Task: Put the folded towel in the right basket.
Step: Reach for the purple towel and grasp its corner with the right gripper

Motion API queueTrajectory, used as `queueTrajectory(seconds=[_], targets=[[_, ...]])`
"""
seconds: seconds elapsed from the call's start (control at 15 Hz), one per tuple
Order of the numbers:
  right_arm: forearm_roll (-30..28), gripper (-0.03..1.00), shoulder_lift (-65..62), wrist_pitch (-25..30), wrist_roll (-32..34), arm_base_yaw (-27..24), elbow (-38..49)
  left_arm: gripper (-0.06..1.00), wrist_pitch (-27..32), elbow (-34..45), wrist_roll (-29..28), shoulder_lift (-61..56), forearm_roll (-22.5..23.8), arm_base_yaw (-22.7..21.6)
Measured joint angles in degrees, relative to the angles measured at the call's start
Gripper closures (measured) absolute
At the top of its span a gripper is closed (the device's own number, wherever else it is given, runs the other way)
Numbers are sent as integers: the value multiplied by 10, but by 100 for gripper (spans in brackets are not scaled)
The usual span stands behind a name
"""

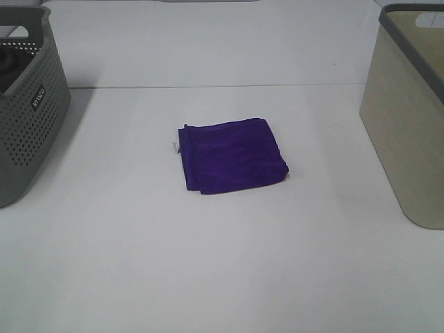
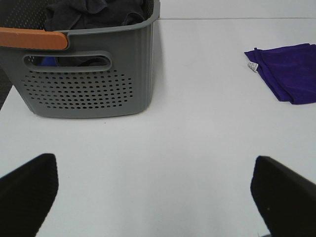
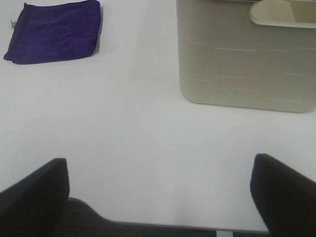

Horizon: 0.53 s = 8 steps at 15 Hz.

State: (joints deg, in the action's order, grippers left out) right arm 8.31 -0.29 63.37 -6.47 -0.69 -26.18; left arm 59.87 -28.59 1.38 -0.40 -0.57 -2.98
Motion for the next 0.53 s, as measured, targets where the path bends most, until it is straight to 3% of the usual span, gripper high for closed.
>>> queueTrajectory(seconds=[0.53], targets=[[0, 1, 0, 0, 0, 0, 0, -5, 0, 0, 0, 0, 0, 0]])
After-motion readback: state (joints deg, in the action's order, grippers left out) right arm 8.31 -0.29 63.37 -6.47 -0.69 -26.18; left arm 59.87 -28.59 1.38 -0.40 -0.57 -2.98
